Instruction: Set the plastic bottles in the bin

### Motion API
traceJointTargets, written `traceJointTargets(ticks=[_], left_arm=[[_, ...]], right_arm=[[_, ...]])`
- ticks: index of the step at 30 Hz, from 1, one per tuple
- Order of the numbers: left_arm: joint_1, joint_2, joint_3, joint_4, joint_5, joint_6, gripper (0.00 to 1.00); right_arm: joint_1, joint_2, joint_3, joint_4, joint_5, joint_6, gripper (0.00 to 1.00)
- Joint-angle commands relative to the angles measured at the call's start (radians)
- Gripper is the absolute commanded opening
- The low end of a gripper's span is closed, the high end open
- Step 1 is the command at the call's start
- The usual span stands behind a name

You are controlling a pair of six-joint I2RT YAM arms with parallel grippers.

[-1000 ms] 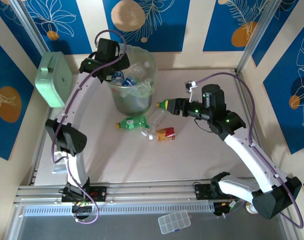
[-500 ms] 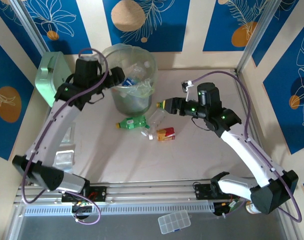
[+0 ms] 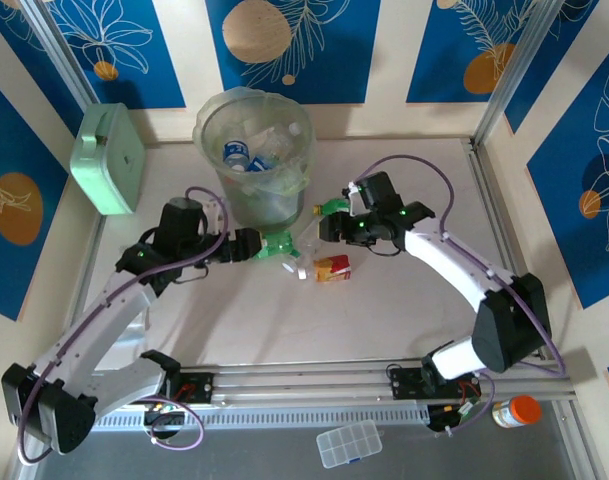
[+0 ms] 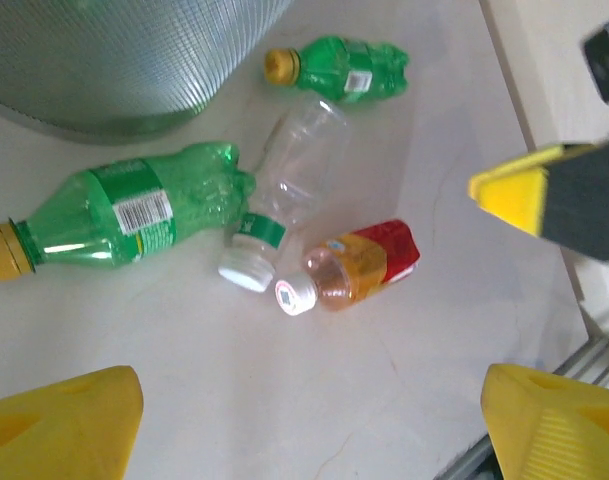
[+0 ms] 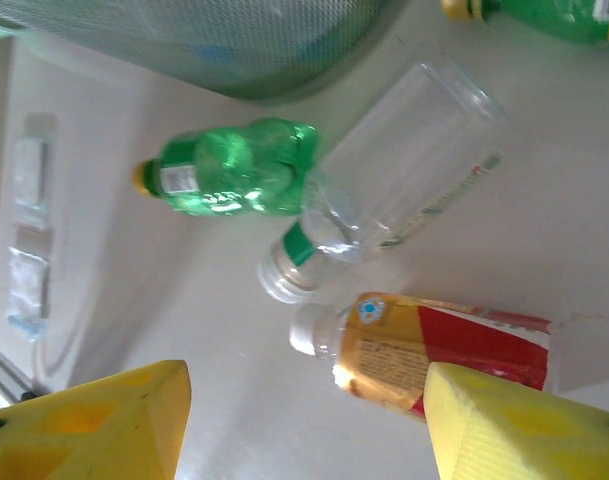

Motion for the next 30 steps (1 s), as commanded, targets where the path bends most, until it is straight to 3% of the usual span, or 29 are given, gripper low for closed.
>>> traceJointTargets(ticks=[1, 13, 30], left_arm=[[-0.005, -0.051, -0.045, 0.048, 0.051, 0.041, 0.87], [-0.005, -0.116, -0.106, 0.053, 0.043, 0.048, 0.88], [-0.005, -0.098, -0.116, 0.065, 0.071, 0.077, 0.87]], right_arm=[[-0.008, 0.052, 0.013, -0.017, -0.021, -0.027, 0.64], [-0.019, 0.212, 0.027, 0.037, -0.092, -0.039, 0.67], [0.034, 0.225, -0.028, -0.020, -0.110, -0.045, 0.70]])
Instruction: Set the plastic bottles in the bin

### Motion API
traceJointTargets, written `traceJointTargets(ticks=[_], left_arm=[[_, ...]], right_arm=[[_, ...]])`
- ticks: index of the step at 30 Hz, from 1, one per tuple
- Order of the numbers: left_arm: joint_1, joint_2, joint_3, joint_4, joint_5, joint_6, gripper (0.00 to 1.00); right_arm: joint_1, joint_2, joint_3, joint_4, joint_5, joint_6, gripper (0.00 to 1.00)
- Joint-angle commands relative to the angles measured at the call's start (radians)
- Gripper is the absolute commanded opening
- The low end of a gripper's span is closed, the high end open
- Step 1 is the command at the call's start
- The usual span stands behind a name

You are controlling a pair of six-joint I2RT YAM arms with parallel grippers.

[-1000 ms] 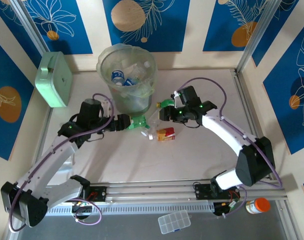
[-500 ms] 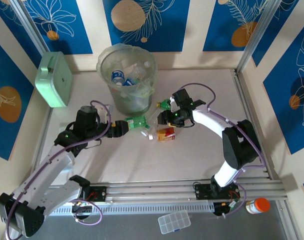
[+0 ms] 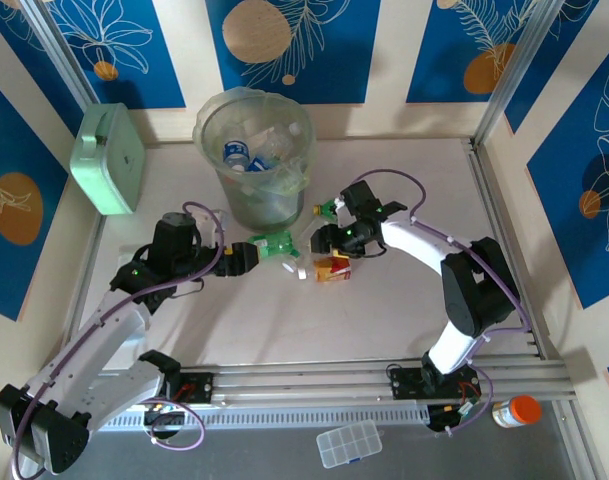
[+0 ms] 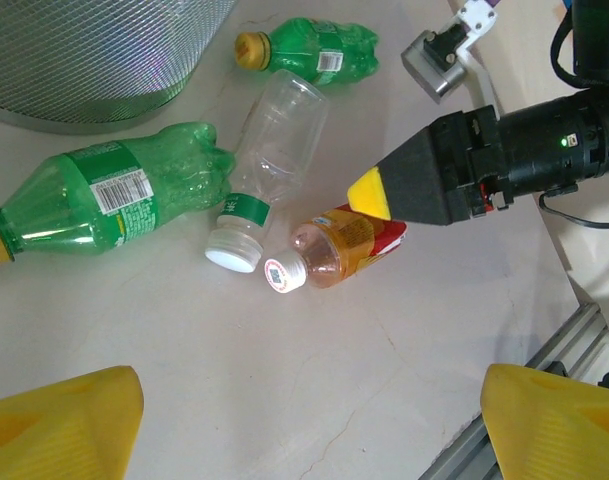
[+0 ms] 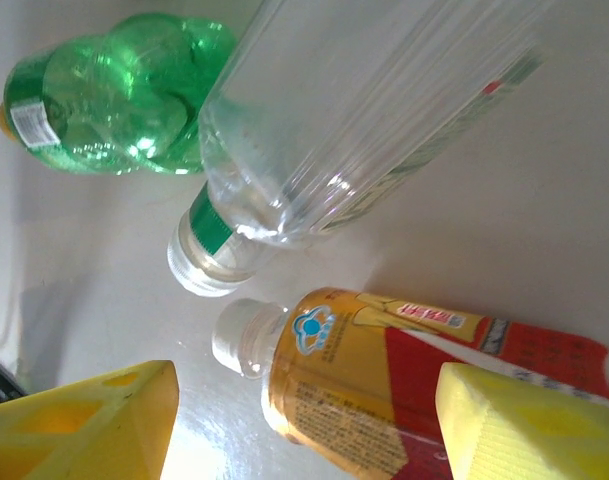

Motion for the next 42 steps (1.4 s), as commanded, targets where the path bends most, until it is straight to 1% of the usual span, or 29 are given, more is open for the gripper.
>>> traceJointTargets(ticks=[1, 7, 12, 19, 21, 22, 24, 26, 29, 30, 37, 42], left_arm=[[-0.005, 0.007, -0.008, 0.011, 0.028, 0.031, 0.87], [-0.005, 0.006, -0.008, 0.012, 0.038, 0.037, 0.87], [-0.004, 0.000, -0.011, 0.008, 0.039, 0.041, 0.87], [-0.004, -0.004, -0.014, 0.008, 0.047, 0.045, 0.86], [-0.005, -0.008, -0.014, 0.008, 0.042, 0.043, 0.86], [-0.005, -0.012, -0.014, 0.011, 0.040, 0.041, 0.86], [-0.005, -0.021, -0.016, 0.016, 0.039, 0.042, 0.86], [-0.005, -0.026, -0.017, 0.016, 0.034, 0.040, 0.86], [-0.005, -0.025, -0.020, 0.020, 0.037, 0.037, 0.86], [-0.005, -0.025, -0.020, 0.020, 0.038, 0.036, 0.86], [-0.005, -0.056, -0.041, 0.078, 0.057, 0.010, 0.86], [-0.005, -0.074, -0.046, 0.091, 0.071, 0.004, 0.86]], right_arm=[[0.022, 0.007, -0.024, -0.058, -0.028, -0.018, 0.70], [0.042, -0.030, -0.046, -0.088, -0.024, -0.019, 0.71], [0.060, -0.039, -0.058, -0.114, -0.016, -0.041, 0.75], [0.095, -0.054, -0.059, -0.135, 0.031, -0.050, 0.86], [0.105, -0.063, -0.059, -0.140, 0.040, -0.056, 0.88], [0.111, -0.067, -0.058, -0.145, 0.047, -0.058, 0.90], [0.123, -0.075, -0.054, -0.162, 0.073, -0.070, 0.91], [0.133, -0.085, -0.054, -0.174, 0.105, -0.081, 0.94], [0.138, -0.097, -0.056, -0.183, 0.121, -0.084, 0.95], [0.139, -0.098, -0.054, -0.186, 0.124, -0.084, 0.98], [0.127, -0.108, -0.043, -0.155, 0.153, -0.109, 0.99], [0.120, -0.076, -0.035, -0.149, 0.107, -0.105, 0.99]])
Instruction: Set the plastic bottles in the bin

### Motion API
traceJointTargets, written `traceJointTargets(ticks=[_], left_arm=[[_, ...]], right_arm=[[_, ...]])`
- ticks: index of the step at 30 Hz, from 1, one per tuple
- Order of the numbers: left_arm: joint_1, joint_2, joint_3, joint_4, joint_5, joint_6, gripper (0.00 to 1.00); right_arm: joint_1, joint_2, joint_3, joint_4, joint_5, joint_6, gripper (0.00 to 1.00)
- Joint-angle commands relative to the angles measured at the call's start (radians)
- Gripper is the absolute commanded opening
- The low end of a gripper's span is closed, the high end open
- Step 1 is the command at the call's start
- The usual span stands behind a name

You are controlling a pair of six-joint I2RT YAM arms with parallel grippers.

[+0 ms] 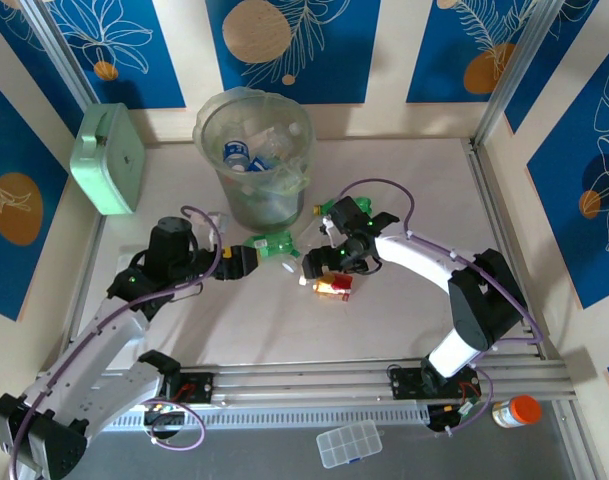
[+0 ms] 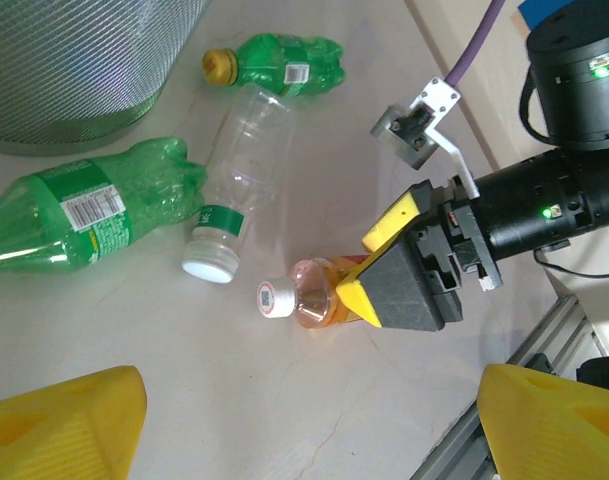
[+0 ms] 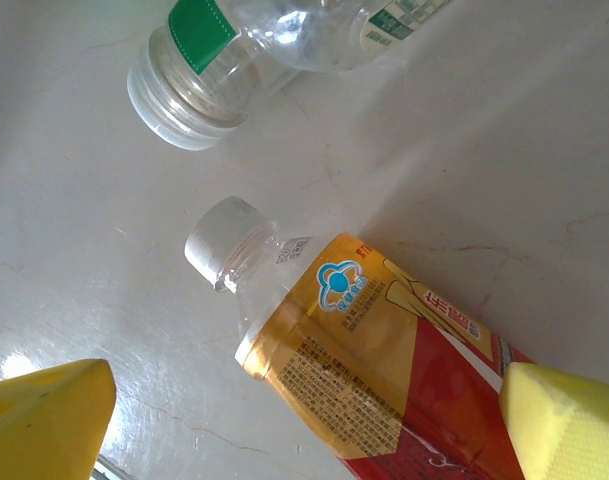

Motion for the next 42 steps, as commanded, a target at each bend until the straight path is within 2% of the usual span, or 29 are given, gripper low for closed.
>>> traceJointTargets(ticks=[1, 6, 9, 20, 26, 32, 39, 42], left_arm=[[-0.005, -0.021, -0.007, 0.034, 0.035, -0.009, 0.86], [-0.005, -0.028, -0.009, 0.036, 0.036, -0.008, 0.85], [-0.005, -0.026, -0.009, 0.047, 0.042, -0.016, 0.85], [-0.005, -0.013, -0.008, 0.064, 0.051, -0.030, 0.84], [-0.005, -0.013, -0.008, 0.059, 0.050, -0.029, 0.84], [-0.005, -0.004, -0.006, 0.062, 0.052, -0.027, 0.85], [-0.005, 0.019, -0.005, 0.071, 0.066, -0.030, 0.85], [-0.005, 0.016, -0.005, 0.069, 0.061, -0.028, 0.85]], right_arm=[[0.005, 0.013, 0.005, -0.013, -0.037, -0.021, 0.99], [0.058, 0.033, 0.006, -0.056, -0.019, -0.050, 0.99], [0.081, 0.036, -0.003, -0.073, 0.014, -0.054, 0.95], [0.180, 0.090, -0.015, -0.103, 0.251, -0.040, 0.87], [0.180, 0.110, -0.015, -0.096, 0.300, -0.019, 0.85], [0.196, 0.102, -0.018, -0.084, 0.262, -0.033, 0.81], [0.256, 0.118, -0.023, -0.080, 0.294, -0.071, 0.69], [0.267, 0.104, -0.027, -0.065, 0.290, -0.079, 0.59]])
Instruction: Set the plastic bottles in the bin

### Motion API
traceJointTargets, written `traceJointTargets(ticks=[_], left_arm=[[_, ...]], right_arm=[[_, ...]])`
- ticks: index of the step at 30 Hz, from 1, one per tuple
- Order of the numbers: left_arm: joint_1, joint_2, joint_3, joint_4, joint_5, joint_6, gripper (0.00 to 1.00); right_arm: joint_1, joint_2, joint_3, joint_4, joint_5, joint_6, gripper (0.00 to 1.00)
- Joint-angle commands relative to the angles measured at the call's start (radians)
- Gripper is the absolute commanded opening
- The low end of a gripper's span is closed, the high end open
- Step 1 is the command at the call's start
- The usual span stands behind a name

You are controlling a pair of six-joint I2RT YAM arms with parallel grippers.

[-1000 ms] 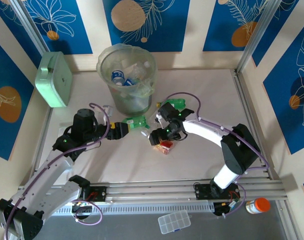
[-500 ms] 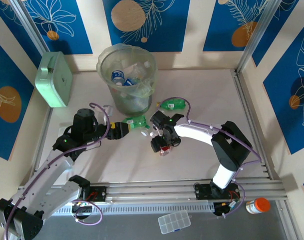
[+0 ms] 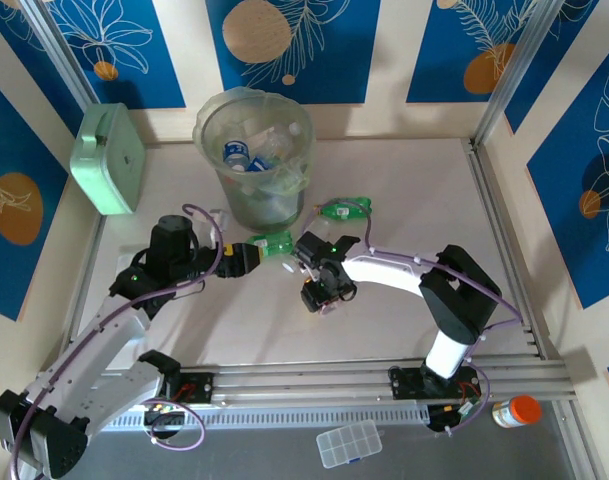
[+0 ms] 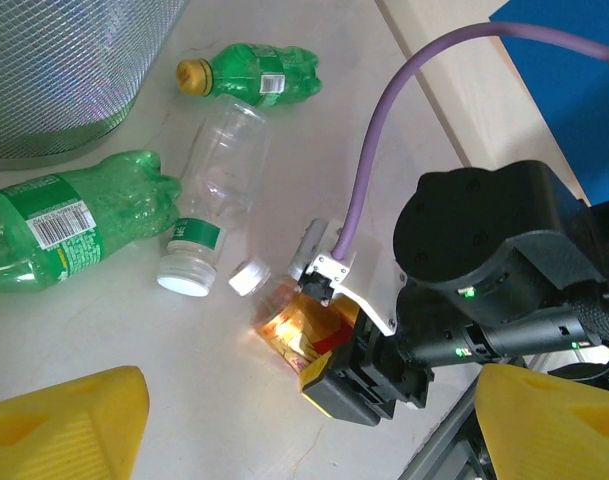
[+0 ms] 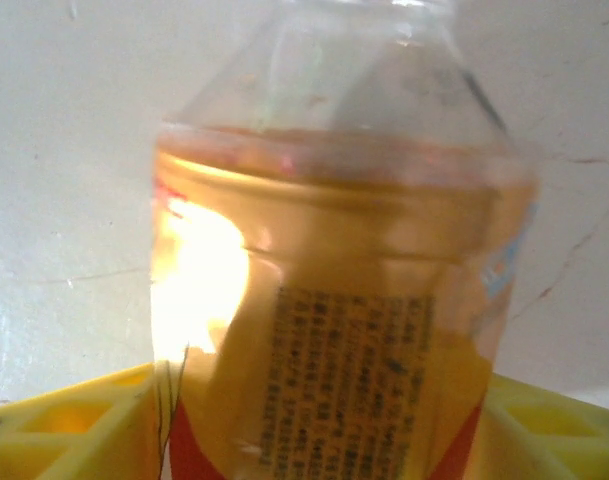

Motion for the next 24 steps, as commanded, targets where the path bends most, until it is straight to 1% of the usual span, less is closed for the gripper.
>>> traceJointTargets(ticks=[1, 4, 5, 8, 11, 13, 15, 16, 17, 19, 24], left_arm=[[-0.005, -0.006, -0.002, 0.021, 0.024, -0.011, 0.85], [-0.005, -0.005, 0.000, 0.013, 0.020, -0.012, 0.84], [-0.005, -0.005, 0.001, 0.010, 0.019, -0.012, 0.85], [-0.005, -0.022, 0.007, -0.001, -0.007, -0.013, 0.84], [-0.005, -0.054, 0.004, 0.018, -0.025, -0.016, 0.85], [-0.005, -0.069, -0.001, 0.043, -0.013, -0.021, 0.85], [-0.005, -0.074, -0.008, 0.078, 0.016, -0.028, 0.85], [-0.005, -0.073, -0.014, 0.112, 0.050, -0.032, 0.81], [-0.005, -0.075, -0.027, 0.166, 0.108, -0.032, 0.79], [-0.008, -0.083, -0.063, 0.290, 0.195, -0.060, 0.76], [-0.011, -0.104, -0.145, 0.597, 0.300, -0.170, 0.75]], right_arm=[[0.009, -0.011, -0.012, 0.007, 0.002, -0.018, 0.55], [0.011, -0.034, -0.010, 0.014, 0.011, -0.028, 0.45], [0.012, -0.051, -0.013, 0.021, 0.015, -0.031, 0.44], [0.017, -0.153, -0.033, 0.081, -0.018, -0.038, 0.43], [0.020, -0.271, -0.045, 0.152, -0.082, -0.041, 0.44], [0.018, -0.345, -0.045, 0.197, -0.128, -0.044, 0.44], [0.015, -0.403, -0.038, 0.237, -0.208, -0.052, 0.45], [0.010, -0.428, -0.030, 0.253, -0.258, -0.055, 0.45], [0.008, -0.449, -0.026, 0.273, -0.311, -0.058, 0.45], [0.006, -0.485, -0.023, 0.306, -0.378, -0.054, 0.45], [-0.013, -0.550, -0.022, 0.384, -0.544, -0.014, 0.45]])
